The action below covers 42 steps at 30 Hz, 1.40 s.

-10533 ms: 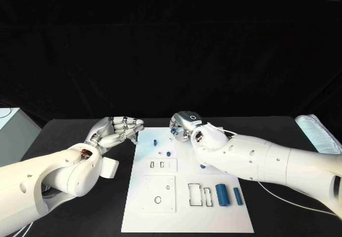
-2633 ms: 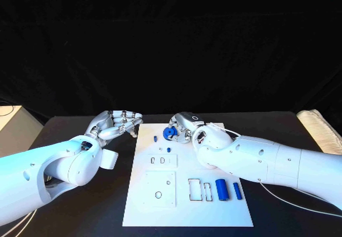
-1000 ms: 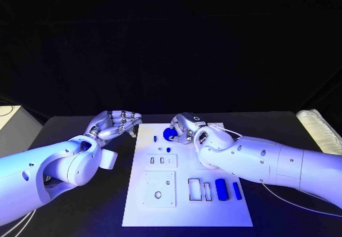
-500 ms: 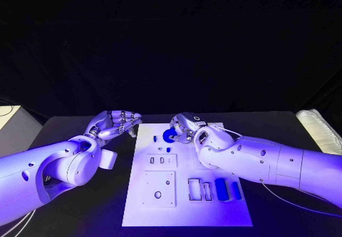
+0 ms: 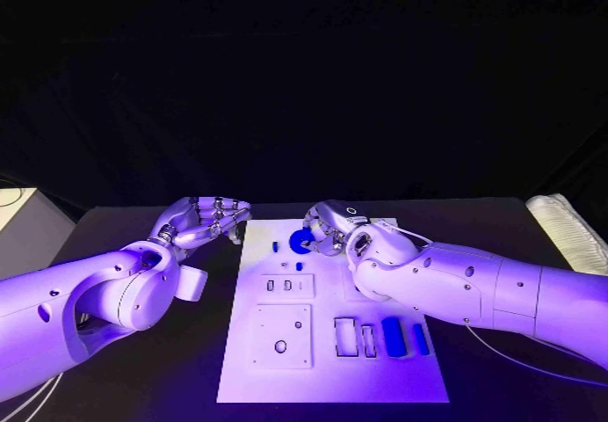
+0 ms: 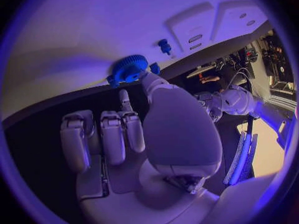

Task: Assemble the parts on the task board

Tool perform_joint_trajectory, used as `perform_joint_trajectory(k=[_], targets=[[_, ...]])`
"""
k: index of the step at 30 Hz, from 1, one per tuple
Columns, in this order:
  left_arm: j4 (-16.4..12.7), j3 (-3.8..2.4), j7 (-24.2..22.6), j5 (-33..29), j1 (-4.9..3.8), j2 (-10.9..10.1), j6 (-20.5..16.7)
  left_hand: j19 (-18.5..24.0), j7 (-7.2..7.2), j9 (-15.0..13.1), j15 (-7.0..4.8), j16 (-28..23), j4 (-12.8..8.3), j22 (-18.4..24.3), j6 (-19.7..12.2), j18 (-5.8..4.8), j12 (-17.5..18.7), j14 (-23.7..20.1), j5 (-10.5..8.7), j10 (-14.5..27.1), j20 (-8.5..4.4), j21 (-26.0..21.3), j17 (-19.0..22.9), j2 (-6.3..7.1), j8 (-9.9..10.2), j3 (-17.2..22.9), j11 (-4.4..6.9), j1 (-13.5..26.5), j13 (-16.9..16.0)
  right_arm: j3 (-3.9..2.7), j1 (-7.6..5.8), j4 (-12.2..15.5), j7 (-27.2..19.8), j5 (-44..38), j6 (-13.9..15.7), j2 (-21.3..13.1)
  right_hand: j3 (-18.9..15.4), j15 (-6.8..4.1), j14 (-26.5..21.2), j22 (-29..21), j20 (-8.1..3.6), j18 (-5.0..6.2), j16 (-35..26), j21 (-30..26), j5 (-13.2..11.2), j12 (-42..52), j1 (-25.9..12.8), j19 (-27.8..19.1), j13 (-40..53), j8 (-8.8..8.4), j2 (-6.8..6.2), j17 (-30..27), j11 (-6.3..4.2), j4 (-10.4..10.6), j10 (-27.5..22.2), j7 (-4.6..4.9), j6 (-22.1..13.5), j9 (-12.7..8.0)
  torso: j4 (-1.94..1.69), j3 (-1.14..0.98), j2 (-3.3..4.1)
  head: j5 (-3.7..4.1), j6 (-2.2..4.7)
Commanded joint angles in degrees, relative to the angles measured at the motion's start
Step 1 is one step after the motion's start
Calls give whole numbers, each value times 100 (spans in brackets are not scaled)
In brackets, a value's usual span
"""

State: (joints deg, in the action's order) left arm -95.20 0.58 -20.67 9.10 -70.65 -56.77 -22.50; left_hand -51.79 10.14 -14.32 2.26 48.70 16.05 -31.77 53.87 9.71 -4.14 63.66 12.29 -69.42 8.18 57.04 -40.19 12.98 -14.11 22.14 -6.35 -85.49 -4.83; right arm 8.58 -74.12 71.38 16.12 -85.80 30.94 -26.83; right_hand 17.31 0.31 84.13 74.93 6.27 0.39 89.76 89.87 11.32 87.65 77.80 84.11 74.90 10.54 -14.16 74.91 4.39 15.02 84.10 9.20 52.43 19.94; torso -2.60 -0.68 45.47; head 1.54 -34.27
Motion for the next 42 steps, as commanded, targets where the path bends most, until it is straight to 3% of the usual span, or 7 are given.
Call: perform_joint_trajectory(k=[1,11,23,29,36,42], targets=[[-11,-4,-29,-16,-7,2,69,44,-2,-6,15,24,6,-10,-51,78,19,-34,-32,41,-2,30,-8,-17,23,41,-1,-9,-9,23,39,79,-139,117,-144,-15,-16,16,587,1507,26,-39,24,13,3,59,-22,589,1348,31,41,1509,14,-1,415,-7,71,8,-3,0,2,0,-4],[-16,-4,-21,-16,-7,-5,66,44,-2,-6,15,24,6,-10,-51,78,19,-34,-32,41,-2,30,-8,-17,23,41,-1,-9,-9,34,53,204,-197,238,-253,-63,-54,-17,587,1507,-3,-39,24,13,-1,115,-135,589,1399,79,111,1509,-20,93,472,-44,173,2,2,3,1,-5,-20],[-22,-4,-13,-16,-7,-10,60,53,1,-13,17,27,9,-15,-57,78,20,-38,-31,47,0,39,-7,-20,24,48,-4,-5,-9,45,90,2,-68,265,-505,61,-179,-5,587,1507,-4,-39,24,13,0,65,-441,589,1355,-9,173,1509,-1,153,424,-17,35,-66,-15,6,5,1,-17],[-23,-4,-10,-16,-7,-19,53,57,4,-16,18,28,9,-17,-62,78,20,-39,-30,51,1,43,-7,-21,25,52,-6,-3,-9,50,98,-20,-82,276,-641,61,-186,-2,587,1507,-2,-39,24,13,0,83,-462,589,1371,-11,180,1509,1,156,441,-16,34,-68,1,6,0,-14,-27],[-20,-4,-9,-16,-7,-21,52,57,4,-16,18,28,9,-17,-62,78,20,-39,-30,51,1,43,-7,-21,25,52,-6,-3,-9,54,100,2,-79,249,-540,22,-188,-2,587,1507,0,-39,24,13,4,105,-484,589,1391,5,202,1509,-2,151,462,-23,65,-66,0,2,0,-5,-29],[-9,-4,-10,-16,-7,-23,50,57,4,-16,18,28,9,-17,-62,78,20,-39,-30,51,1,43,-7,-21,25,52,-6,-3,-9,55,102,84,-147,201,-271,-38,-187,-3,587,1507,1,-39,24,13,5,116,-484,589,1401,13,206,1509,-5,145,473,-26,81,-64,0,-4,0,-12,-20]])
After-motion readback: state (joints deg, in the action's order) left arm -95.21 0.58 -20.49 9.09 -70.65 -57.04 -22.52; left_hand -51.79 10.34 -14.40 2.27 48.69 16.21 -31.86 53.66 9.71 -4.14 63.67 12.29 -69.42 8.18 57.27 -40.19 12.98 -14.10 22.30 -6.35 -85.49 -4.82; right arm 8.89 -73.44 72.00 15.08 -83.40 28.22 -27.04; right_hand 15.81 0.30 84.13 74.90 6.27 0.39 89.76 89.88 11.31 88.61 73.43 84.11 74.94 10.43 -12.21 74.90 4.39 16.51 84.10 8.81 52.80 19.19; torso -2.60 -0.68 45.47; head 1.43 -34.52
